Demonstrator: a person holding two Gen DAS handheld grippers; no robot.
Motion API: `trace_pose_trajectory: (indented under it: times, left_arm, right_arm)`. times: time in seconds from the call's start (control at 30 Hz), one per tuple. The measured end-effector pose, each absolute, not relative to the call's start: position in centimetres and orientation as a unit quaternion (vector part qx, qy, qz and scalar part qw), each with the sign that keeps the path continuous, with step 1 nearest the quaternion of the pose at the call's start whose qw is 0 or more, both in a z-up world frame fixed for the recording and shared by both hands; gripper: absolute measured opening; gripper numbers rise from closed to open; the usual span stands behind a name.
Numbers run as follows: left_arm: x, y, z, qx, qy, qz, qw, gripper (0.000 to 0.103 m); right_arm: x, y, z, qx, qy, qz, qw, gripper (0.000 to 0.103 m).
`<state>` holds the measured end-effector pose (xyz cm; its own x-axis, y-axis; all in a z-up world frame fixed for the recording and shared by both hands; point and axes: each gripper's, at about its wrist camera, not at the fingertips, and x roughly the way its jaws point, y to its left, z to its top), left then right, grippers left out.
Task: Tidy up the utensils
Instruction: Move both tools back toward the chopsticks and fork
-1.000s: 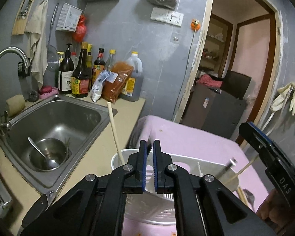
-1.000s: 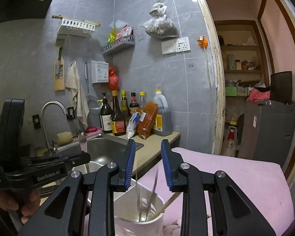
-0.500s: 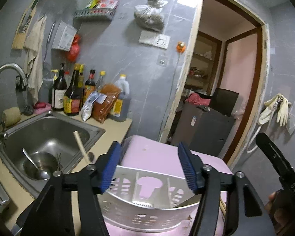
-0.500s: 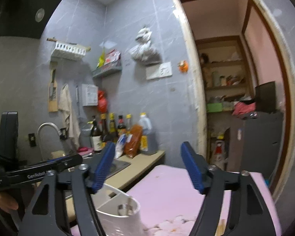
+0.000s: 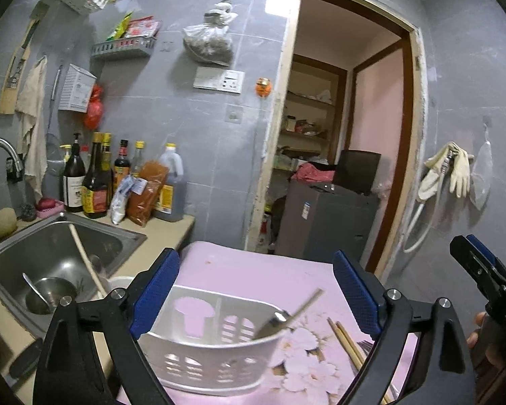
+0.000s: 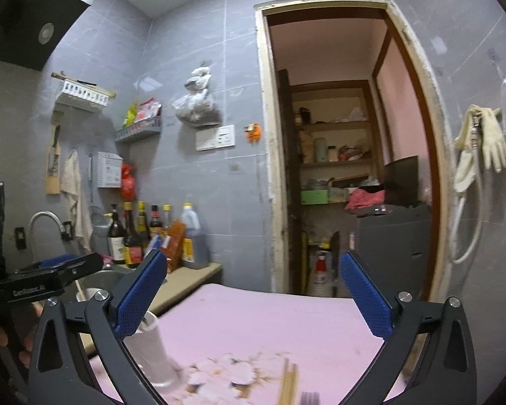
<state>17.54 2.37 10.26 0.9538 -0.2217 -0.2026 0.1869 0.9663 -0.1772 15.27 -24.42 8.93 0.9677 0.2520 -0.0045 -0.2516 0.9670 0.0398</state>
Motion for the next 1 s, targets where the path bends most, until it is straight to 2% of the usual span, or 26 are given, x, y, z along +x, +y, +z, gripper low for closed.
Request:
trace_pose_trajectory:
  times: [0.1,0.47,0.87,1.0]
  left_arm:
    - [17.2,0.9,9.7,-0.072,0.115,-0.116,0.984,0.096]
    - [16.4,-4.4,6.5,-0.021,0.150,-0.159,0.976,0.096]
    - [17.5,-7.7,2.3,0.012,0.222,-0.185,0.957,0.096]
    - [18.3,-8.3,0.9,0.017,0.257,-0.198,0.946,0.096]
  right_arm:
    - [14.7,-25.7,8.5,0.010,0.012,0.113,0.994,0.103]
    - [14.2,-29.9,5.4,-0.017,0.066,0.069,0.995,0.103]
    - [15.2,-32.0,2.2,-0.010,0.136,0.075,0.988,0.103]
    - [16.0,-32.2,1.2,-0.007,0.166,0.088,0.982,0.093]
